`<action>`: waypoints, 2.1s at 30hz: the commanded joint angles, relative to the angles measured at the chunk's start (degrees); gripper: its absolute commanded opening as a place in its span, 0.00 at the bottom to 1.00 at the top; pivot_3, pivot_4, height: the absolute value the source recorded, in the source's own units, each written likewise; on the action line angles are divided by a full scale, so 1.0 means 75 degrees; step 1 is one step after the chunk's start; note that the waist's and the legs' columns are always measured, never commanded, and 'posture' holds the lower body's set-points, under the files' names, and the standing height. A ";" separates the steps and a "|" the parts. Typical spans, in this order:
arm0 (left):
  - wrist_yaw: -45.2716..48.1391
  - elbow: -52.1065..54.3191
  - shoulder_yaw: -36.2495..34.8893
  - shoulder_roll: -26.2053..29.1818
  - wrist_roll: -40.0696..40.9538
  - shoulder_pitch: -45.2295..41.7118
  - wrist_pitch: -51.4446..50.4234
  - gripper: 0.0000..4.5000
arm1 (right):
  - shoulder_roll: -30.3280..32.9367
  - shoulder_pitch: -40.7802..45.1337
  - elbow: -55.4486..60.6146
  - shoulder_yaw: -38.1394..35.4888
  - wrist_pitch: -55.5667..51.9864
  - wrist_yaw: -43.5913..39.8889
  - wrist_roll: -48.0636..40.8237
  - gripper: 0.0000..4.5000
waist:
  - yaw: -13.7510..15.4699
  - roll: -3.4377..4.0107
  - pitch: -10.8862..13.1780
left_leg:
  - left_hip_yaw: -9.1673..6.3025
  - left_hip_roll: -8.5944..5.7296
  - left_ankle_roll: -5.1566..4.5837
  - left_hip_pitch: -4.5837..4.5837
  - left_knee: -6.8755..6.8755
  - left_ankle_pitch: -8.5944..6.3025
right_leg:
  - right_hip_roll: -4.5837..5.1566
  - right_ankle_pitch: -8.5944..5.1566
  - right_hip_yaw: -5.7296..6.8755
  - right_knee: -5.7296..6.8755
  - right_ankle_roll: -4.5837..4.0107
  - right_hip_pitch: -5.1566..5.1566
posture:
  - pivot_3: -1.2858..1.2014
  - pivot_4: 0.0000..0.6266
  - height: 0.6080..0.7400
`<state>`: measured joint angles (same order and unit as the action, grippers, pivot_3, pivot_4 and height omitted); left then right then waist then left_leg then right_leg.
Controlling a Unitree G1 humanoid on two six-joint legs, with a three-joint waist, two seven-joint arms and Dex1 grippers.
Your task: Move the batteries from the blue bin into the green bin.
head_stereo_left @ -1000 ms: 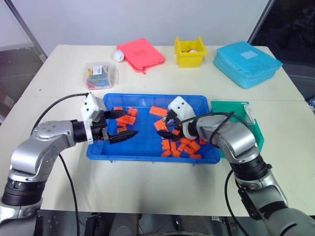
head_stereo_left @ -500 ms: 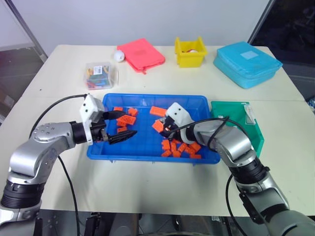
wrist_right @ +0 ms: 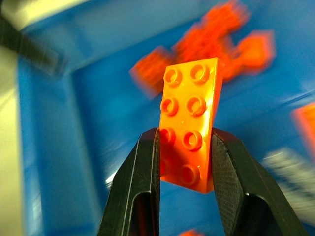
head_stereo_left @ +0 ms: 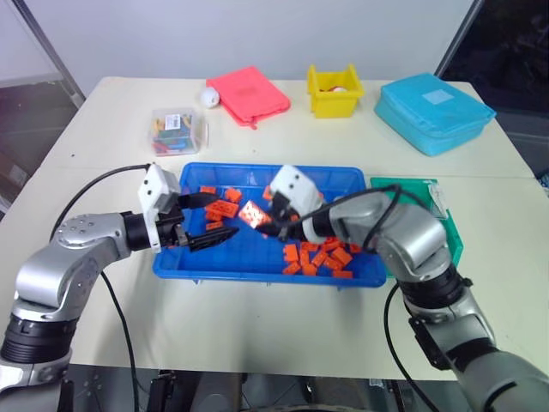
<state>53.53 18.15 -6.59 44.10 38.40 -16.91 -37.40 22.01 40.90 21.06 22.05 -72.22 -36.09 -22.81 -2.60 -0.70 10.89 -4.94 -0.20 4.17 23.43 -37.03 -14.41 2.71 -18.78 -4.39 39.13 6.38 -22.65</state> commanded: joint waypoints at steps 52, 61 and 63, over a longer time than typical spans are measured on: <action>-0.0197 0.0428 -0.0334 0.0073 0.0265 0.0169 -0.0114 1.00 | 0.0177 0.0851 -0.3018 0.0385 0.3173 -0.1396 0.2091 0.98 | -0.0017 0.0000 0.0001 | 0.0003 0.0004 0.0000 0.0002 0.0002 0.0000 | -0.0006 0.0004 0.0002 0.0002 -0.0006 -0.0009 | 0.52 0.24 1.00; -0.0319 0.0405 -0.0330 0.0025 0.0191 0.0172 -0.0075 1.00 | -0.0230 0.1249 -0.4534 0.0378 0.3866 -0.1315 0.2489 0.98 | -0.0019 0.0000 0.0001 | 0.0003 0.0003 0.0000 0.0002 0.0002 0.0000 | -0.0007 0.0004 0.0002 0.0002 -0.0006 -0.0009 | 0.52 0.24 1.00; -0.0352 0.0422 -0.0329 0.0006 0.0184 0.0190 -0.0066 1.00 | -0.0297 0.1327 -0.4791 0.0370 0.3964 -0.1346 0.2548 0.98 | -0.0022 0.0000 0.0001 | 0.0004 0.0003 0.0000 0.0001 0.0002 0.0000 | -0.0008 0.0004 0.0002 0.0002 -0.0006 -0.0009 | 0.52 0.24 1.00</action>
<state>51.06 19.45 -7.80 44.24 39.40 -15.39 -38.42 20.43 49.56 -14.12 25.38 -43.62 -46.07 -4.53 -2.76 -0.70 10.90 -4.91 -0.17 4.17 23.44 -37.01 -14.41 2.65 -18.74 -4.38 39.14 6.34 -22.72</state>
